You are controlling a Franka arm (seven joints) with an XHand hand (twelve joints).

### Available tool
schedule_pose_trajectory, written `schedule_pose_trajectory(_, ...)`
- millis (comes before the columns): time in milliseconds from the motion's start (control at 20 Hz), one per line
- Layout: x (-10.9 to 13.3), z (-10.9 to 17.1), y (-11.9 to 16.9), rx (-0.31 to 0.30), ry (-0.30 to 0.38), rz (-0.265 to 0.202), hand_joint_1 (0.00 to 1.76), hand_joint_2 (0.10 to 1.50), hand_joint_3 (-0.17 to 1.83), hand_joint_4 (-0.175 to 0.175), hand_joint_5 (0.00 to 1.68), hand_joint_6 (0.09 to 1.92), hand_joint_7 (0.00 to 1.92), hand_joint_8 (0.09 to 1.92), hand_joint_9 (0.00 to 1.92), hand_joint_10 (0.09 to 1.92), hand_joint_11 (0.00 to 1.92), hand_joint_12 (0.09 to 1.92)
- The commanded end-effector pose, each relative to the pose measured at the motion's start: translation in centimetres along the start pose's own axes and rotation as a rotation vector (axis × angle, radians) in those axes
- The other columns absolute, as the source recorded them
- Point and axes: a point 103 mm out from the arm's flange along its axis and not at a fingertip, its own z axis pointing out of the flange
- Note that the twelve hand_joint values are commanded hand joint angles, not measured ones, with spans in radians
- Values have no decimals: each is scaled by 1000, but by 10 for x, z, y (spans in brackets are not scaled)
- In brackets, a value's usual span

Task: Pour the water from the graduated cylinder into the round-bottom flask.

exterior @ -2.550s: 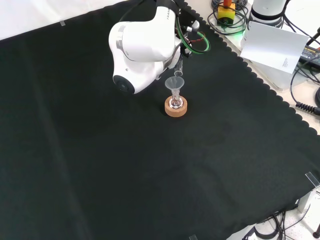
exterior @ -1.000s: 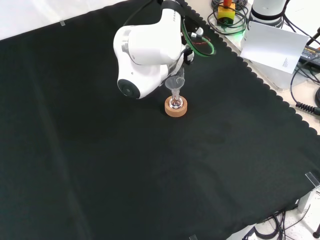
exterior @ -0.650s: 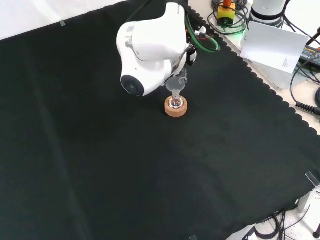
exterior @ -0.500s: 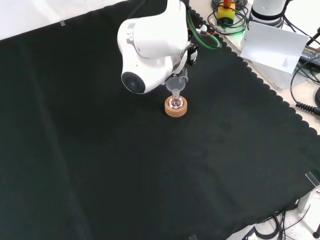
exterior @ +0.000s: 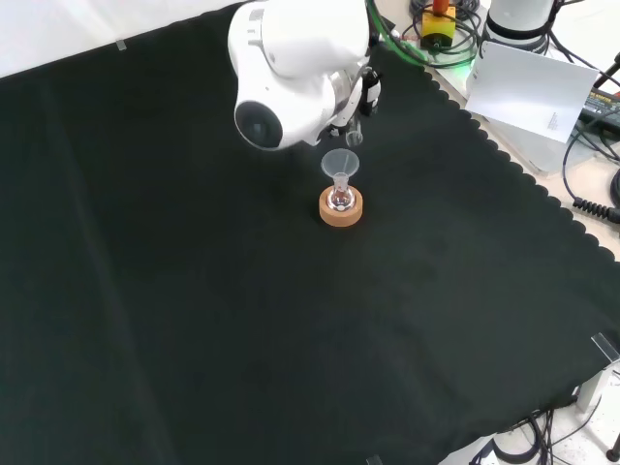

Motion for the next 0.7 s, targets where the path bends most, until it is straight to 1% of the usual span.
schedule_pose_trajectory(50,-24,10,-12,-193,68,-41,1148,1143,17,-175,923,1108,1506,198,1553,87,1094,787)
schedule_pose_trajectory(200,-33,13,-13,-244,106,-65,1148,1144,18,-175,922,1108,1506,197,1551,87,1093,787)
schedule_pose_trajectory(350,-41,17,-13,-300,163,-109,1148,1144,18,-175,921,1109,1505,196,1550,87,1092,787)
schedule_pose_trajectory(600,-56,25,-10,-378,194,-126,1148,1145,18,-175,919,1113,1504,195,1549,87,1091,786)
schedule_pose_trajectory(700,-62,29,-8,-397,206,-136,1147,1145,18,-175,919,1114,1504,194,1549,87,1090,786)
